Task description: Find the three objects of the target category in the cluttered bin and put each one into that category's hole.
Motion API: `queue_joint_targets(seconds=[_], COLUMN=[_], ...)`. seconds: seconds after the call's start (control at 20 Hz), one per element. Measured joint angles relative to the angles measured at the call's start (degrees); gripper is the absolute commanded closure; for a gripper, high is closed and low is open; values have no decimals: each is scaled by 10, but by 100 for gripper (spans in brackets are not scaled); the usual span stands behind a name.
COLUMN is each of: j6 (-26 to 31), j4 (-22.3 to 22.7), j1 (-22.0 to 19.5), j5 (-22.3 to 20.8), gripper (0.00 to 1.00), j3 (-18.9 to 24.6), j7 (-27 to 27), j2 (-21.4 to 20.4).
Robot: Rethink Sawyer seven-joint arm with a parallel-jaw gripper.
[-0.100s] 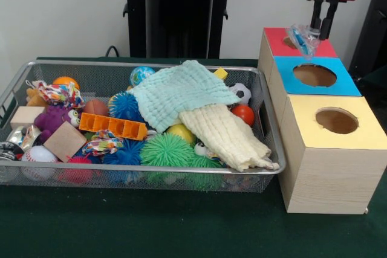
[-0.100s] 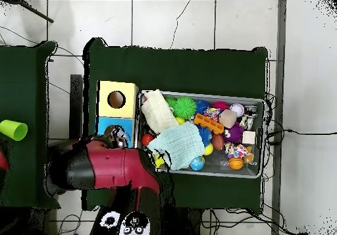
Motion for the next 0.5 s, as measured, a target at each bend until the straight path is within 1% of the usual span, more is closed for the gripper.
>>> queue_joint_targets(seconds=[0.2, 0.5], j6=[-12, -13], j4=[0, -4], j1=[-1, -1], j5=[0, 0], gripper=[100, 100], j3=[0, 0], j7=[0, 0], j2=[9, 10])
